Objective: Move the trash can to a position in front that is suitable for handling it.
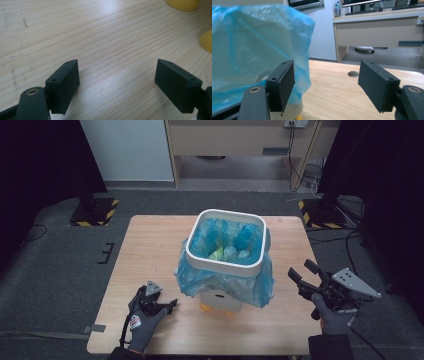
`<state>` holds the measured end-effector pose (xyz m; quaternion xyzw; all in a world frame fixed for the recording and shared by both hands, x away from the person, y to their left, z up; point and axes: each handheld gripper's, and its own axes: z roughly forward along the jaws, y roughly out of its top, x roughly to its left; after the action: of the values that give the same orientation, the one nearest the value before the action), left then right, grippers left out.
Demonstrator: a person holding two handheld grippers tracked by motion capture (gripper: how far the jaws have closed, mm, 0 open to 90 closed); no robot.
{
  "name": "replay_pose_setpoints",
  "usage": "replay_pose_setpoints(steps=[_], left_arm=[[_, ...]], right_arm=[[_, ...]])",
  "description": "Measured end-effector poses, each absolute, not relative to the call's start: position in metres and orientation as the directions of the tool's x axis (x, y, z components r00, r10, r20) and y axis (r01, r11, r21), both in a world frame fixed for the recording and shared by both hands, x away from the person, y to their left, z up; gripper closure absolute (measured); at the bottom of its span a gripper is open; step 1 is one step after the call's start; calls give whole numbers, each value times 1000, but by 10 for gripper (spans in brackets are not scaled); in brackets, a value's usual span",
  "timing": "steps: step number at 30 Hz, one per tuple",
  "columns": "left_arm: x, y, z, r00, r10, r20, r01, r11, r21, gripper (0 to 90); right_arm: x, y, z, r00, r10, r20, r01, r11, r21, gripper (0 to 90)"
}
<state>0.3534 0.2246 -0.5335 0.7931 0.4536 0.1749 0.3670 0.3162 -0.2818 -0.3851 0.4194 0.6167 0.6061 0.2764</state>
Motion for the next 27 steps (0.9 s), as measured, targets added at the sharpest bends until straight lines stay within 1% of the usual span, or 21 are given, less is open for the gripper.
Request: replay_pose_setpoints(steps=[2,4,7,10,13,20,27], left_arm=[[353,224,-534,527,848,-52,591,-322,740,186],[353,223,-535,532,846,-47,586,-328,741,158],[354,220,-535,540,841,-26,582,-351,733,139],[354,217,-535,547,837,-3,578,-375,725,115],[354,217,-535,548,837,-2,579,-377,723,109],[356,212,-536,558,830,1,585,-394,709,30],[357,209,-537,553,833,-3,591,-390,706,1]], right_arm=[[318,-283,-384,-491,856,165,176,-89,980,291],[322,-287,-378,-483,860,166,164,-97,982,287],[325,-288,-375,-479,863,159,150,-98,984,273],[331,-285,-367,-476,871,120,140,-60,988,264],[333,-285,-362,-477,871,117,137,-58,989,264],[341,-280,-343,-472,878,87,125,-31,992,264],[348,-277,-324,-475,873,111,108,-67,992,263]])
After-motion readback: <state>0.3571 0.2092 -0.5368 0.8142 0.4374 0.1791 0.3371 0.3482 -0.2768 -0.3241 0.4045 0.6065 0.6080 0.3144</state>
